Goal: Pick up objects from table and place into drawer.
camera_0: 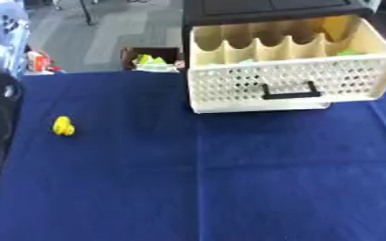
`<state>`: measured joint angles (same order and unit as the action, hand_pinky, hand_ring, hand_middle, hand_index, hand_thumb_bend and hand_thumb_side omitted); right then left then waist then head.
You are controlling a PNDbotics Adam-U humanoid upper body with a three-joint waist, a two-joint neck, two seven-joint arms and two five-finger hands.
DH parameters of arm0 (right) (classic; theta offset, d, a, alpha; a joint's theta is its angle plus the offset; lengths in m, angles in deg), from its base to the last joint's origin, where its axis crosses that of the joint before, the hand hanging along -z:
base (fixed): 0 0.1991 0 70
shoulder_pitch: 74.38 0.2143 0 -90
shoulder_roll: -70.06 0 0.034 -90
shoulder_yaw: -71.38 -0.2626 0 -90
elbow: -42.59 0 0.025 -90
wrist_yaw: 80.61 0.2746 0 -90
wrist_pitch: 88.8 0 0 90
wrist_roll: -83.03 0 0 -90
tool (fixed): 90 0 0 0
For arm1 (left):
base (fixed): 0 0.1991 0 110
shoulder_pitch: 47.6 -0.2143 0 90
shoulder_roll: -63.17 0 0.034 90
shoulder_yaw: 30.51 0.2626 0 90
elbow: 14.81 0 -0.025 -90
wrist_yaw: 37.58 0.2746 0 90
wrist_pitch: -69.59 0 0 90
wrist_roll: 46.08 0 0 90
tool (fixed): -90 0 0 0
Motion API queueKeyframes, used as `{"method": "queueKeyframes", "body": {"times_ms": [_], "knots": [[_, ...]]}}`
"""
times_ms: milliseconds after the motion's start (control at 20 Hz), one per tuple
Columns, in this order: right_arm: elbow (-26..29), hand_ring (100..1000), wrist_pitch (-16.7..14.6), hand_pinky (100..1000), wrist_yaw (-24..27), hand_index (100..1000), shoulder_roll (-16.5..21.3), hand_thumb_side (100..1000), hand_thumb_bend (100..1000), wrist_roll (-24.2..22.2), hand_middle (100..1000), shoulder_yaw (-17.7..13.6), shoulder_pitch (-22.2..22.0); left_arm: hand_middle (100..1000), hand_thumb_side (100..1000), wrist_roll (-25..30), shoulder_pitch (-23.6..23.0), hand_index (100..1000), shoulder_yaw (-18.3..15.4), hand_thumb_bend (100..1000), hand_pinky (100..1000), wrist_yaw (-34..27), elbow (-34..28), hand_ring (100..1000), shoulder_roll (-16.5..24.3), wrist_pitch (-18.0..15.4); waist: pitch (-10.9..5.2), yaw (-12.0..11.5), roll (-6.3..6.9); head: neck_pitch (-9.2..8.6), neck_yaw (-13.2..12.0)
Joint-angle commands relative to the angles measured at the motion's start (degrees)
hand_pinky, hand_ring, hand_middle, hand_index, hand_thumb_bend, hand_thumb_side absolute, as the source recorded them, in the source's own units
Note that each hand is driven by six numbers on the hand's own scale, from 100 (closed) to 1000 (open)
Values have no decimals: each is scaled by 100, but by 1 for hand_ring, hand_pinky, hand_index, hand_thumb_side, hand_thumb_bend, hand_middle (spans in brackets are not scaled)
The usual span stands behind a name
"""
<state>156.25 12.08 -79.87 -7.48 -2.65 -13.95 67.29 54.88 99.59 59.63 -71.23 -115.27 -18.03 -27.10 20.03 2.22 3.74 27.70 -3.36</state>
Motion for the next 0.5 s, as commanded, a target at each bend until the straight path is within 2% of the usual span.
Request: {"method": "queueKeyframes", "body": {"times_ms": [50,150,250,400,500], "knots": [[93,323,-115,743,-270,743,702,1000,100,-1141,341,328,363,508,630,-398,-375,765,-172,100,319,-293,-890,417,297,-14,-196,-17,-53,53,0],[93,374,-301,730,-430,741,1073,1000,100,-2160,406,584,612,521,629,-500,-783,766,-217,100,364,-284,-1267,446,347,-121,-219,-14,-103,62,-17],[93,427,-492,746,-456,753,1357,1000,100,-3143,461,856,853,528,629,-445,-1134,768,-243,100,377,-225,-1379,459,353,-266,-249,-11,-155,64,-42],[70,475,-402,775,-221,774,1630,1000,100,-4211,510,1223,1111,535,642,-291,-1568,768,-328,100,383,-52,-1410,470,244,-413,-295,-2,-214,64,-70],[8,489,-238,781,19,791,1759,1000,100,-4701,525,1465,1235,538,651,-183,-1831,769,-383,100,384,83,-1413,473,124,-437,-324,4,-249,65,-85]]}}
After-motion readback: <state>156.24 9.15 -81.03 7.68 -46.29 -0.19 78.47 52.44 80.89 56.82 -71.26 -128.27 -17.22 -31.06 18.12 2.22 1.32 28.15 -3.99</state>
